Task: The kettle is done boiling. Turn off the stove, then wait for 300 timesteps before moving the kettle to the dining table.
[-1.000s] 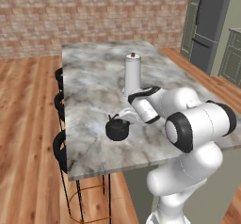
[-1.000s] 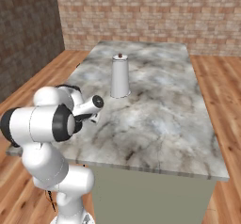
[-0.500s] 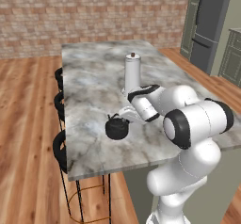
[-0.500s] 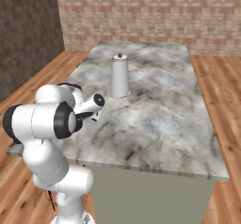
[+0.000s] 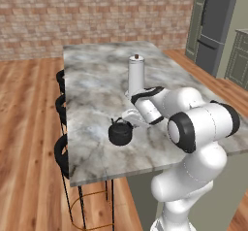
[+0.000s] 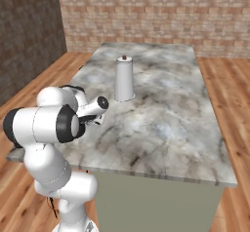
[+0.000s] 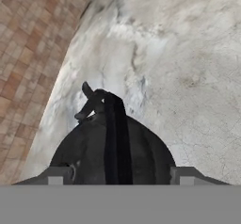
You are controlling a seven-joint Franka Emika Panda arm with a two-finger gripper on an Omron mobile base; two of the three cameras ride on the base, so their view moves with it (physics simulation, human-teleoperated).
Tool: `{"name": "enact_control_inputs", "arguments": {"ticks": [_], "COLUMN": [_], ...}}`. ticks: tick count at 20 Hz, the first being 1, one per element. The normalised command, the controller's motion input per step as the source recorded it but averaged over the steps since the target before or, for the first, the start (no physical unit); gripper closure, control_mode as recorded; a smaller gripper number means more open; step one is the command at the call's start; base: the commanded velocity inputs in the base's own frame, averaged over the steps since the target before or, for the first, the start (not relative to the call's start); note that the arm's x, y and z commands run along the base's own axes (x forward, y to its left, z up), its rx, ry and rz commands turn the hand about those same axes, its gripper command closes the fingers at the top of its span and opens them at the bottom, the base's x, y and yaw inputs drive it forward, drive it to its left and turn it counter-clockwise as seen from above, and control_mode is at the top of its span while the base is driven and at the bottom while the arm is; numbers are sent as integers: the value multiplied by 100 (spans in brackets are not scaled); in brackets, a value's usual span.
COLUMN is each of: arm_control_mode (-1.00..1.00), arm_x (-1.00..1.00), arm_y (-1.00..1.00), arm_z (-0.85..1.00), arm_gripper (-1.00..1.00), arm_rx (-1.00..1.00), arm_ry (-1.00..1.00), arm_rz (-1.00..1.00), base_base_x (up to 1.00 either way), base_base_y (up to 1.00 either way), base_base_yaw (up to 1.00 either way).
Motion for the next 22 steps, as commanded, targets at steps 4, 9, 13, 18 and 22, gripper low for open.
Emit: {"name": "enact_control_inputs", "arguments": {"ticks": [4, 9, 13, 18, 22], "arm_control_mode": [-100, -100, -100, -100, -100], "arm_x": [-5, -10, -11, -16, -12], "arm_y": [0, 0, 0, 0, 0], "arm_z": [0, 0, 8, 28, 29], "arm_gripper": [-100, -100, -100, -100, -100], "arm_rx": [0, 0, -1, -5, -5], "arm_ry": [0, 0, 0, 0, 0], "arm_rz": [0, -1, -3, -3, -2], "base_base_x": [0, 0, 0, 0, 0], "base_base_y": [0, 0, 0, 0, 0], "base_base_yaw": [0, 0, 0, 0, 0]}}
